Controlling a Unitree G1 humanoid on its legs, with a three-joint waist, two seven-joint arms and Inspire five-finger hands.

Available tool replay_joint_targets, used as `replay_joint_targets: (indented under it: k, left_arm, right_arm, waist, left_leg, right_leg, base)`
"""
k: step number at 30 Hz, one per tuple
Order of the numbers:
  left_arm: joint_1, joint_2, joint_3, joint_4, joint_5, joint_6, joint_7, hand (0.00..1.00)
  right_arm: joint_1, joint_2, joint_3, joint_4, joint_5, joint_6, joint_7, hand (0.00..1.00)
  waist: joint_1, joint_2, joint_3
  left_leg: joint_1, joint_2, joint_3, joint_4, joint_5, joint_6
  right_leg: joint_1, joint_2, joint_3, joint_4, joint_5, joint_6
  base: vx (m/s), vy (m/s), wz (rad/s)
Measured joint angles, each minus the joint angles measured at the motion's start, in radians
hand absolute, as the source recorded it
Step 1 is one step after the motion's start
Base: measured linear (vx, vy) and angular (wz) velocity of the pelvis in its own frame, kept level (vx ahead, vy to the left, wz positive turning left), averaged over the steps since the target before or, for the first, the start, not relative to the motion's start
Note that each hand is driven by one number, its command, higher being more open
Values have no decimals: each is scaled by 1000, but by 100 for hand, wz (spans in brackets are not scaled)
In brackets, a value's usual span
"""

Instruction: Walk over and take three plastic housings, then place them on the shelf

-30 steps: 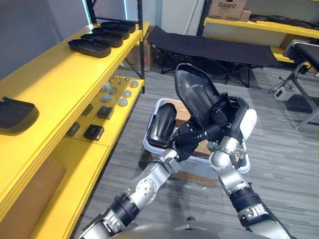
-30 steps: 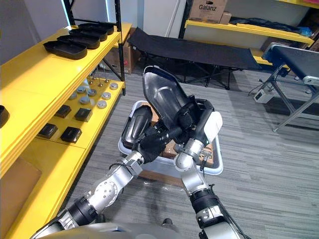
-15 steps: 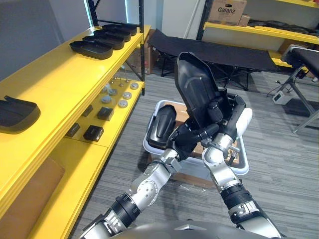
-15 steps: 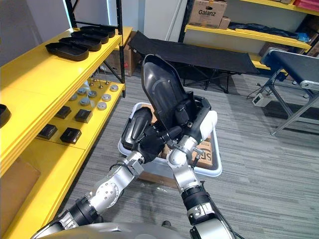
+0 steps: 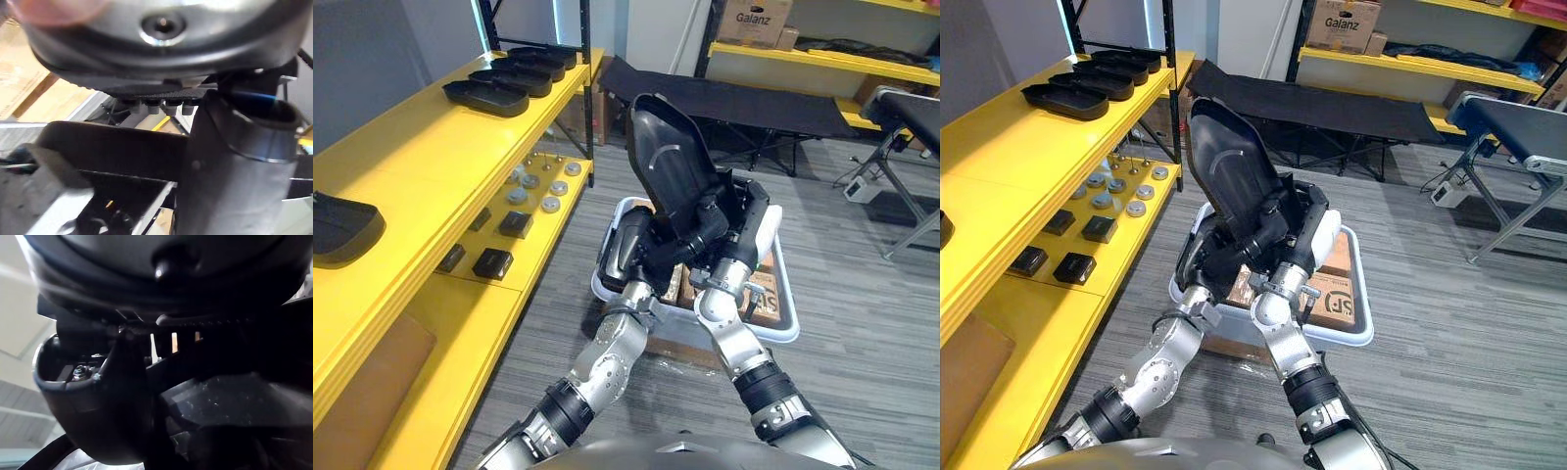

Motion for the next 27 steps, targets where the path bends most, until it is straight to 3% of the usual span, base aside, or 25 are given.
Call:
replay_joint_targets:
  k: [4,12,13,20,27]
  left_arm:
    - [0,0,27,5,-1,-46,32,100]
    - [0,-2,30,5,36,-44,51,100]
    - [0,-2,31,5,36,-40,48,0]
    - [0,-2,46,5,46,45,-37,0]
    - [-6,15,81,73,100,74,-23,0]
  right_arm:
    - [7,1,14,1,0,0,11,0]
    - [26,8,22,6,0,1,11,0]
    - [28,8,22,6,0,1,11,0]
    - [34,8,23,15,30,0,12,0]
    - [68,-9,48,16,28,-38,12,0]
  waist:
    - [1,-12,1]
    - [0,-28,2]
    - [0,-28,3]
    - [0,-30,3]
    - [-4,-31,2]
  left_leg:
    - [8,0,0,0,0,0]
    - [13,0,-1,0,-5,1]
    - [13,0,-1,0,-5,1]
    - [13,-1,0,0,-7,-1]
    - [13,0,1,0,-9,-3]
  right_leg:
    - [9,-1,-1,0,0,0]
    - [13,-2,-2,1,-6,-5]
    - [13,-2,-2,1,-6,-5]
    - [12,-2,-2,1,-5,-4]
    - [13,-1,-2,0,-4,-3]
  base:
    - [0,0,0]
    - [-13,0,0]
    - [0,0,0]
    - [0,0,0]
    - [0,0,0]
